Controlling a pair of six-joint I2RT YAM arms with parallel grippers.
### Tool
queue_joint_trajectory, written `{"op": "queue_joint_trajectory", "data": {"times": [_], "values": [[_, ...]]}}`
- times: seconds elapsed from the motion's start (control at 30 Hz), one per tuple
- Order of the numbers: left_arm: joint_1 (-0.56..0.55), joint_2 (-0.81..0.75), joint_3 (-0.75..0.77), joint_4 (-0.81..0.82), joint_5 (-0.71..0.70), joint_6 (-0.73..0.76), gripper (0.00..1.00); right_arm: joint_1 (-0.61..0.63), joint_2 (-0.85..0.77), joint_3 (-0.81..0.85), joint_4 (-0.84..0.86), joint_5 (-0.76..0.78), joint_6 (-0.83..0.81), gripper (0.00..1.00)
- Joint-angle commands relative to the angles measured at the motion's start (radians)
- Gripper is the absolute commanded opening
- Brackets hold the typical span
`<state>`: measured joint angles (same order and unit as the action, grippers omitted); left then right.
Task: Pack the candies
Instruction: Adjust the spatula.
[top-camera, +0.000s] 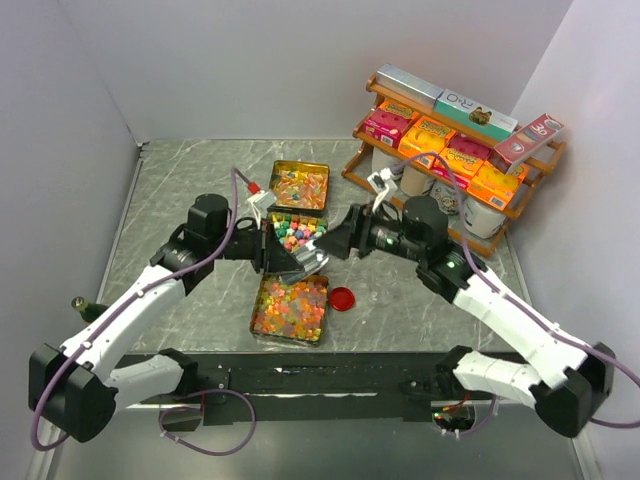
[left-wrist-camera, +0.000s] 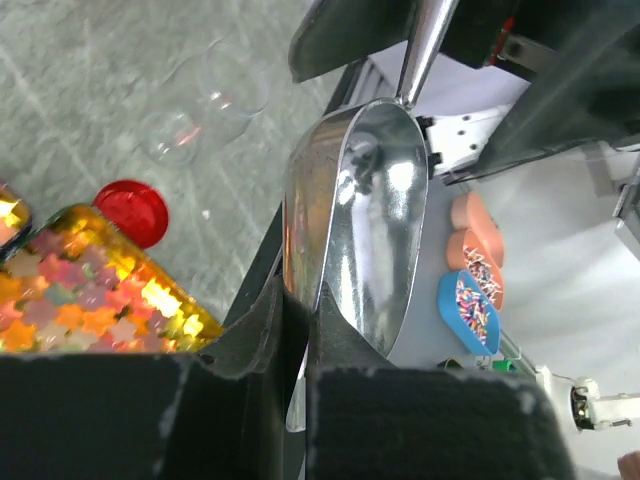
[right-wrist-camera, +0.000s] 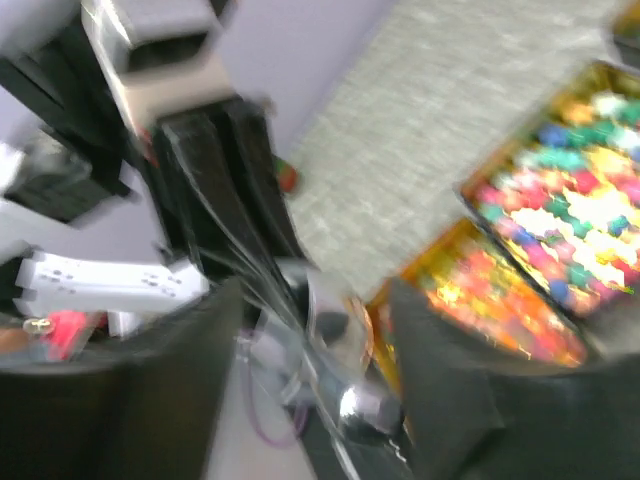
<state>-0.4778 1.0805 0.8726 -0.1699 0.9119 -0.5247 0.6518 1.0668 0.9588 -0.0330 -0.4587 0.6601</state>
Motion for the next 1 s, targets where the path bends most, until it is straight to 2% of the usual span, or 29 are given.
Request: {"op": "queue_joint_trajectory", "data": {"times": [0.0,0.03,0.13,0.2,0.23,0.3,0.37,0.53,0.73,0.97], "values": [[-0.002,0.032,0.066,-0.181,-0.013,0.143,0.01,0.022,-0.164,0.026,-0.28,0.222,-0.166,0.9],[-0.004,0.041,0.069,-0.206,0.002,0.159,0.01,0.02,-0.23,0.021,-0.322,0.267,-0.221,0.99],[-0.004,0.065,0.072,-0.289,0.08,0.222,0.01,0.019,-0.322,0.027,-0.382,0.298,-0.366,1.0],[-0.008,0.078,0.075,-0.357,0.113,0.27,0.01,0.019,-0.338,0.064,-0.416,0.207,-0.451,0.99],[-0.013,0.087,0.08,-0.381,0.151,0.288,0.01,0.02,-0.331,0.081,-0.444,0.156,-0.544,0.99],[-0.025,0.087,0.075,-0.41,0.179,0.321,0.01,0.022,-0.303,0.142,-0.545,-0.017,-0.621,0.92],[-0.053,0.072,0.074,-0.407,0.183,0.307,0.01,0.034,-0.24,0.202,-0.644,-0.069,-0.701,0.86],[-0.097,0.058,0.062,-0.407,0.194,0.282,0.01,0.169,-0.127,0.25,-0.737,0.009,-0.813,0.79],[-0.114,0.042,0.062,-0.431,0.203,0.301,0.01,0.255,-0.042,0.251,-0.772,0.014,-0.864,0.72],[-0.114,0.033,0.081,-0.447,0.217,0.327,0.01,0.282,0.001,0.239,-0.808,0.008,-0.886,0.49]]}}
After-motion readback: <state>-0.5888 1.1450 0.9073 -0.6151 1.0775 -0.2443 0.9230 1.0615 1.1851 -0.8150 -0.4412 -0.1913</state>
